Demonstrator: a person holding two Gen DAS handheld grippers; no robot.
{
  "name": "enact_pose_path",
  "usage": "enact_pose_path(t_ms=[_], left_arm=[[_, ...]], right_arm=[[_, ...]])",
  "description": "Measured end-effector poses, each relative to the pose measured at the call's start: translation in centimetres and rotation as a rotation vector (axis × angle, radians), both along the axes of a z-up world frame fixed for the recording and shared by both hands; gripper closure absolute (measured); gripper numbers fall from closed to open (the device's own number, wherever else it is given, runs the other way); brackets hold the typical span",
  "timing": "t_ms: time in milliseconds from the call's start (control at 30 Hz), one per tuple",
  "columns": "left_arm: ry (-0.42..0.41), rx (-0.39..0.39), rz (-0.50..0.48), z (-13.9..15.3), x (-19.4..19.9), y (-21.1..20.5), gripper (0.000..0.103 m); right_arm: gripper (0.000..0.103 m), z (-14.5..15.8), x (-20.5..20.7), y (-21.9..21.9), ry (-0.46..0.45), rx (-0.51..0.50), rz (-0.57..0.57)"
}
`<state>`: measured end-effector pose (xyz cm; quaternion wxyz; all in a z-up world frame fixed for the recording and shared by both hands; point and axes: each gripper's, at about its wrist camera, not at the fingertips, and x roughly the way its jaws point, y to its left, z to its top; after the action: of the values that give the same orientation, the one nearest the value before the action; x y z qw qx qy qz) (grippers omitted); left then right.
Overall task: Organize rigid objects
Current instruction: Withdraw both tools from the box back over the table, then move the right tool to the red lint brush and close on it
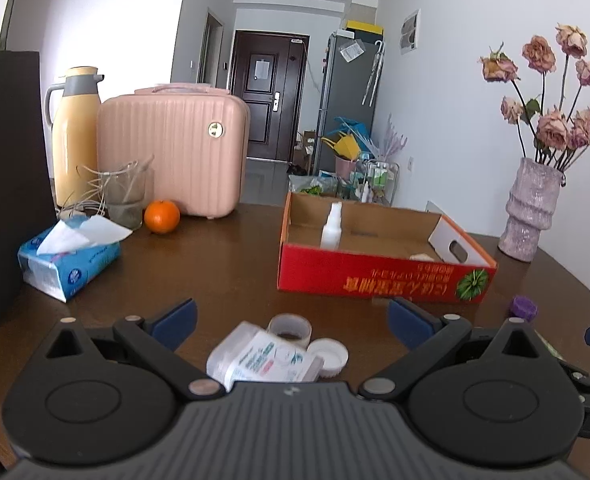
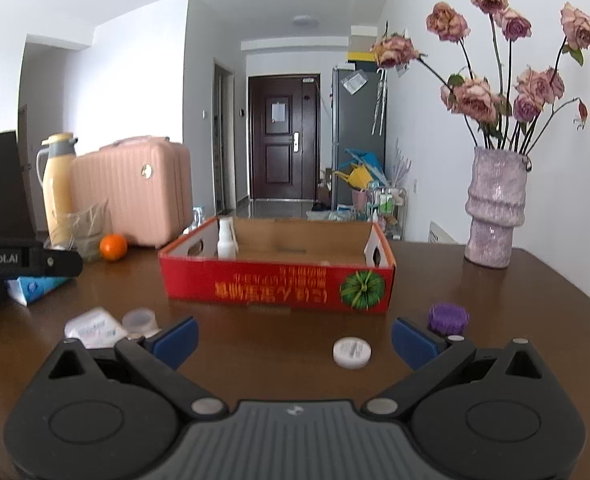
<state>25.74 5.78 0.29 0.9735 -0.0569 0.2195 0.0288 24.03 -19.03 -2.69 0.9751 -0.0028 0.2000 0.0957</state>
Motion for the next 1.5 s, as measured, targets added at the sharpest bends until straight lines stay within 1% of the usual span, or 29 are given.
enact_pose_path(t_ms=[200,433,567,733,900,1000,1200,1367,1500], left_arm=[[-0.007,0.016,-0.036,-1.5,-1.4,0.0,0.0],[0.0,0.03,-0.066,-3.5,-2.2,0.2,0.0],[0.023,0.024,-0.064,-4.0,-1.8,0.5,0.0],[0.023,0.005,-0.063,-4.1,-1.9,0.9,0.0],[0.028,-0.008,-0.051,-4.1,-1.9,1.3,0.0],[0.029,-0.013,-0.046,-4.1,-1.9,1.5,0.0],[0.033,-0.013,-0.044,-4.2,-1.9,1.6,0.0],[0.043,-0.017,-0.04,-4.3,-1.8,1.8,0.0],[0.047,-0.016,-0.041,-4.4,-1.7,1.7,0.0]], right_arm=[[0.0,-1.4,-1.3,-0.6,0.025,0.003,0.012],[0.0,-2.8,-1.9,-0.7,0.071,-0.037,0.023],[0.0,-3.6,-2.1,-0.3,0.099,-0.096,0.057],[0.0,-4.4,-1.7,0.0,0.134,-0.163,0.088],[0.0,-4.9,-1.4,0.6,0.169,-0.205,0.17],[0.0,-5.3,-0.9,1.2,0.183,-0.234,0.197],[0.0,-5.9,1.3,2.3,0.204,-0.24,0.196],[0.0,-6.2,3.4,2.7,0.237,-0.215,0.171],[0.0,-6.5,5.0,2.2,0.279,-0.193,0.123]])
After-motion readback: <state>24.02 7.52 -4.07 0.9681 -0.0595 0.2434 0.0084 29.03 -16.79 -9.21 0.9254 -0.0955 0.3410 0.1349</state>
